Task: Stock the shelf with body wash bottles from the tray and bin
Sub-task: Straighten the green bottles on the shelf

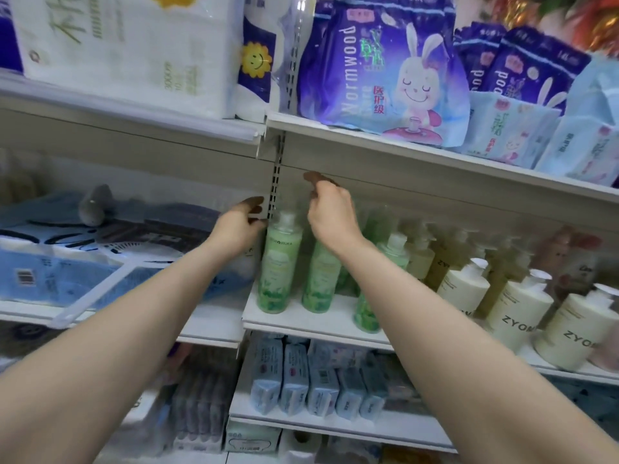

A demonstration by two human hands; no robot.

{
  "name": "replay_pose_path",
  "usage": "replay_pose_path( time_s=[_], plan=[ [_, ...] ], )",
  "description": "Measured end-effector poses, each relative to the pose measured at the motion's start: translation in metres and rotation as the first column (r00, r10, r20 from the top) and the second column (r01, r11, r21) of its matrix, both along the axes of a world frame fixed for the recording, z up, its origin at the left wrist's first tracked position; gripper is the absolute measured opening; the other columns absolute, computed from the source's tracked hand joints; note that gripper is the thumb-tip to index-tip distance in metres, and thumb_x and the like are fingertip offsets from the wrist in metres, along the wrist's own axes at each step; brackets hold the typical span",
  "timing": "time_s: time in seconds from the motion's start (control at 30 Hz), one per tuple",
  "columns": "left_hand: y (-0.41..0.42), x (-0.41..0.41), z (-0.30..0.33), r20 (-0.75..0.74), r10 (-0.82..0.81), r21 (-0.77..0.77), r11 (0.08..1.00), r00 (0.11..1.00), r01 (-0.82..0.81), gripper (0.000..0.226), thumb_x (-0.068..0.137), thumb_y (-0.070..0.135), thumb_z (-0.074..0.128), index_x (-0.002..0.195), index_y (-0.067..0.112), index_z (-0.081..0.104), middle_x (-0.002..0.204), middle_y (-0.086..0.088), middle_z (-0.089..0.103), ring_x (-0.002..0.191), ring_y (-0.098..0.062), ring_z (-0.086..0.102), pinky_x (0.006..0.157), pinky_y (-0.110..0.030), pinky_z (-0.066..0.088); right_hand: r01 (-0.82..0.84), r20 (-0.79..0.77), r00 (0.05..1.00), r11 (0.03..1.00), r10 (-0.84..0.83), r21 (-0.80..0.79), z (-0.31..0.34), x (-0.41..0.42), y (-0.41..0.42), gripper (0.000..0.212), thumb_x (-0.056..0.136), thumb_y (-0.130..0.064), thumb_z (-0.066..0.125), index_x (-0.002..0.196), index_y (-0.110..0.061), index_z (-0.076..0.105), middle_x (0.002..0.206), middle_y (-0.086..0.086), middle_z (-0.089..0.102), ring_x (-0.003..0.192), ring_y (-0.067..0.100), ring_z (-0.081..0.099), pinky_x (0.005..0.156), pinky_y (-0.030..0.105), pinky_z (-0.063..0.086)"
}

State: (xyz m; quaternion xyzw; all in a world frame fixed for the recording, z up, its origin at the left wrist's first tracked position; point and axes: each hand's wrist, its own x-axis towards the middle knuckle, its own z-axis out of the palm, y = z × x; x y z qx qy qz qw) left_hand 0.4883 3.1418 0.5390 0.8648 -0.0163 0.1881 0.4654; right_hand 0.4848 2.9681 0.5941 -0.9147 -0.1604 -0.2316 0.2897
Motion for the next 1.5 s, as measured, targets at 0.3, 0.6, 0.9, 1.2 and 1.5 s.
replay_pose_path(
  time_s=[0.3,0.6,0.9,1.2,1.5],
  plan=[
    [-0.01,0.037,0.003,-0.129,-0.139,0.085,0.985,0.982,0.15,0.046,0.09,0.013,0.065,0.135,0.018,0.053,0.129,-0.003,0.059,0.11,-0.018,0.056,0.083,-0.02,0.042,-0.198,-0.284,0.957,0.854,0.062,-0.481,0.047,0.057,0.007,0.046,0.095,0.0,0.053,0.132,-0.025,0.063,0.142,0.004,0.056,0.126,0.023,0.055,0.097,0.019,0.038],
    [-0.016,0.046,0.004,-0.123,-0.104,0.151,0.981,0.987,0.122,0.038,0.095,0.026,0.057,0.132,0.024,0.053,0.128,-0.004,0.061,0.098,-0.017,0.055,0.079,-0.021,0.038,-0.213,-0.336,0.937,0.92,0.097,-0.329,0.033,0.077,0.007,0.044,0.095,0.0,0.048,0.128,-0.022,0.066,0.132,0.006,0.064,0.123,0.022,0.059,0.106,0.031,0.045],
    [-0.013,0.042,0.01,-0.141,-0.086,0.128,0.986,0.986,0.104,0.053,0.095,0.016,0.058,0.145,0.025,0.042,0.138,-0.004,0.056,0.119,-0.023,0.056,0.089,-0.024,0.043,-0.174,-0.345,0.935,0.951,0.079,-0.255,0.033,0.073,-0.005,0.051,0.094,0.001,0.043,0.136,-0.024,0.059,0.136,0.006,0.062,0.124,0.023,0.058,0.104,0.034,0.047],
    [-0.037,-0.008,0.046,0.349,0.055,0.066,0.994,0.935,-0.083,0.033,0.097,0.021,0.053,0.129,0.019,0.061,0.126,-0.005,0.064,0.116,-0.022,0.058,0.098,-0.028,0.043,-0.138,-0.167,0.979,0.985,0.12,-0.102,0.024,0.017,-0.052,0.039,0.097,-0.021,0.054,0.133,-0.031,0.06,0.13,-0.001,0.065,0.119,0.018,0.06,0.094,0.02,0.044],
    [-0.084,-0.031,0.044,0.154,-0.074,0.812,0.578,0.985,-0.084,0.052,0.089,0.043,0.06,0.136,0.023,0.053,0.125,-0.009,0.063,0.116,-0.031,0.056,0.109,-0.044,0.034,-0.082,-0.245,0.969,0.982,0.039,-0.167,0.002,-0.015,-0.074,0.069,0.092,-0.031,0.069,0.151,-0.017,0.036,0.148,0.016,0.048,0.133,0.031,0.049,0.108,0.037,0.043]
  ],
)
